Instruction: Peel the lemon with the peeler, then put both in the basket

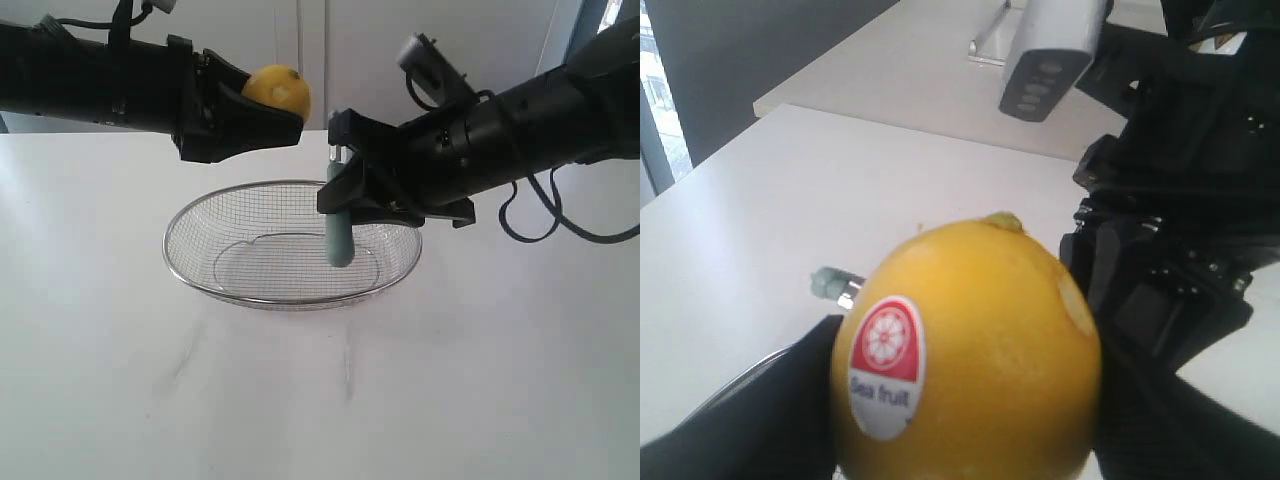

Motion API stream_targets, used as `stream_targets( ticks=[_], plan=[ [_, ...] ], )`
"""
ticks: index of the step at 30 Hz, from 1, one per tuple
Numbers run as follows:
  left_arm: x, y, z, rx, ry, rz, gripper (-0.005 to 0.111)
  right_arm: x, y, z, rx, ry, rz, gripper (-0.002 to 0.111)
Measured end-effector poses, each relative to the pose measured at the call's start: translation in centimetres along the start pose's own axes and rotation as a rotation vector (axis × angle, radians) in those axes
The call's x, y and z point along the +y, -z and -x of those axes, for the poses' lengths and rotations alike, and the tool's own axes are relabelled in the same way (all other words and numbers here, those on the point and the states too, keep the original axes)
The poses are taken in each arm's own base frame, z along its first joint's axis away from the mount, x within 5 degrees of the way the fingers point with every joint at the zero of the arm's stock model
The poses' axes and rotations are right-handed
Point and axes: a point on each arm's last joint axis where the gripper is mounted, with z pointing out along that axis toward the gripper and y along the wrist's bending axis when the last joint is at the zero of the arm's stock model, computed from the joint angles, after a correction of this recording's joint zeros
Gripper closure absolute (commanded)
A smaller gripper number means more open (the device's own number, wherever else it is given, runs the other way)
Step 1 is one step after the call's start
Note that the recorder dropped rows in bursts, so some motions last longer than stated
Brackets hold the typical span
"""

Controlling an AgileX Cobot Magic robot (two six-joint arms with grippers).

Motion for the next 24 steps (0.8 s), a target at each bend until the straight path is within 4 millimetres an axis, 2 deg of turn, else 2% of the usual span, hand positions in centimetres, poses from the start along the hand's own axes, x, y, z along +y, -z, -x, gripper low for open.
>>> stream_targets(
  ticks=[6, 16, 24],
  plan=[
    [0.0, 0.0, 0.0, 0.0, 0.0, 0.0, 0.107, -0.4, -0.8, -0.1, 0.034, -0.006, 0.019, 0.108],
    [0.0, 0.0, 0.0, 0.0, 0.0, 0.0, 0.107, 0.8, -0.9, -0.2, 0.04, 0.016, 0.167, 0.108],
    [0.0, 0.0, 0.0, 0.0, 0.0, 0.0, 0.107, 0.9, -0.8, -0.1, 0.036, 0.017, 0.187, 0.108]
  ],
)
